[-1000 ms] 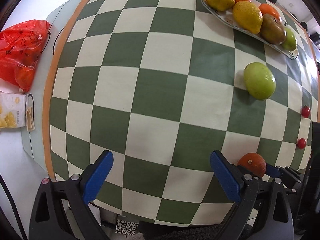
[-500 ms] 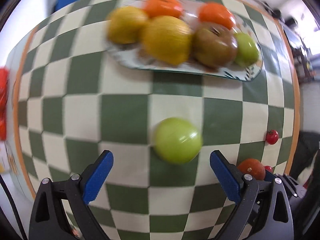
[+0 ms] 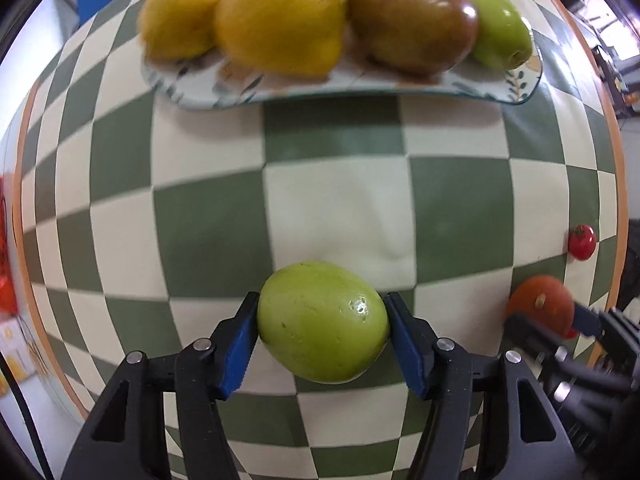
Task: Organize fruits
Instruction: 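Grasp the dark orange with the right tool while the left tool grasps the green apple, then carry the dark orange and green apple onto the plate and open both tools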
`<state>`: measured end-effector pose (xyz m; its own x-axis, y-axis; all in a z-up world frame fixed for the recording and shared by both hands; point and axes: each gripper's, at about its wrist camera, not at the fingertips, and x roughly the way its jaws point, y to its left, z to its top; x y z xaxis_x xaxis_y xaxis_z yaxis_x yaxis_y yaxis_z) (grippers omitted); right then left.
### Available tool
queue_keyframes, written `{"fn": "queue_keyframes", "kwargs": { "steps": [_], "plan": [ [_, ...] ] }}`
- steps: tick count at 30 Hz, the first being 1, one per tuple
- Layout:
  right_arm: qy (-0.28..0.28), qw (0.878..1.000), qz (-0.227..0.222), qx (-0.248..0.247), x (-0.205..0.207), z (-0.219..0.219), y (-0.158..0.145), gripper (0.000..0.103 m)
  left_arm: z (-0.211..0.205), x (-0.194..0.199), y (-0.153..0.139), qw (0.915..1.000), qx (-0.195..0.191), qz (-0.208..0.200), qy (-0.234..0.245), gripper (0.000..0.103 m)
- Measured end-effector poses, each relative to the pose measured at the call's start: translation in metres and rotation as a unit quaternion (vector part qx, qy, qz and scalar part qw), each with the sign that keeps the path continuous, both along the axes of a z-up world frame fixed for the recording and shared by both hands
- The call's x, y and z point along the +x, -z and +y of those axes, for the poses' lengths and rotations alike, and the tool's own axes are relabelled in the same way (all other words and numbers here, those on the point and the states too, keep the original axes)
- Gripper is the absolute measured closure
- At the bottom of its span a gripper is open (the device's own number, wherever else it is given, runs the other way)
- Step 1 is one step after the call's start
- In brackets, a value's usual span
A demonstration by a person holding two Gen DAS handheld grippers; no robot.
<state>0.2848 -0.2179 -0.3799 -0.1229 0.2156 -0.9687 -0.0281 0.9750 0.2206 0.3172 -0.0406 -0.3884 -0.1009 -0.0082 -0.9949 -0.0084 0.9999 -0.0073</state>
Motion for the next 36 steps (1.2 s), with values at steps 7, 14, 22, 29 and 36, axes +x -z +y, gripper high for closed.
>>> {"fn": "queue_keyframes", "kwargs": {
  "steps": [7,14,22,29,36],
  "plan": [
    [0.000,1.000,0.001,0.004,0.005,-0.013,-0.001,0.042,0.016,-0.016,0.000,0.9990,-0.022,-0.002,-0.040,0.044],
    [-0.010,1.000,-0.019,0.012,0.002,-0.003,-0.010,0.044,0.036,-0.026,-0.008,0.9977,-0.042,-0.009,-0.053,0.044],
    [0.042,0.993,-0.047,0.102,0.031,-0.012,-0.061,0.044,0.065,0.012,-0.075,0.9821,-0.147,-0.047,-0.107,0.044],
    [0.061,0.986,-0.104,0.115,0.101,-0.016,-0.107,0.044,0.062,0.085,-0.127,0.9732,-0.174,-0.098,-0.113,0.044],
    [0.070,0.988,-0.117,0.075,0.181,-0.016,-0.095,0.044,0.089,0.166,-0.123,0.9832,-0.101,-0.115,-0.100,0.044]
  ]
}}
